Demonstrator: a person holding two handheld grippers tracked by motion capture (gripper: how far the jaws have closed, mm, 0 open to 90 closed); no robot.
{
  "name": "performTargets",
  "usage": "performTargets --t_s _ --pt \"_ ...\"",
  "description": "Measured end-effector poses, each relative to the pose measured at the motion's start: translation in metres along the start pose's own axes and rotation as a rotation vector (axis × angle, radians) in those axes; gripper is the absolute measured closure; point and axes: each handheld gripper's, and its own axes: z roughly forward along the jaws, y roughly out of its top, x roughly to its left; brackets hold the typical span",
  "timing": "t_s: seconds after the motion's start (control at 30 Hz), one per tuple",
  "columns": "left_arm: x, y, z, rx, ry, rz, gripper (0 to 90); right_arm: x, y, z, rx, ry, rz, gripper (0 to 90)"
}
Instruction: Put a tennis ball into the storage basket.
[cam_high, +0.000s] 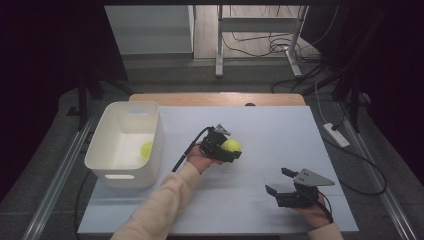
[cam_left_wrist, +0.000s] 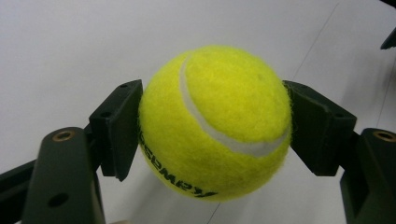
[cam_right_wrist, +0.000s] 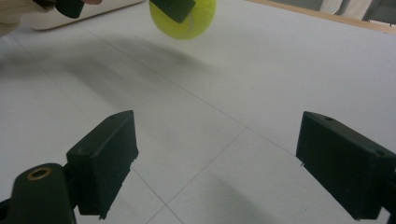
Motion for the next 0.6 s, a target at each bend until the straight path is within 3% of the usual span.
performTargets --t_s 0.6 --pt "-0.003 0.003 -0.030 -0.081 0.021 0.012 26.5 0.000 0.000 0.000 0.001 -0.004 -0.001 12.7"
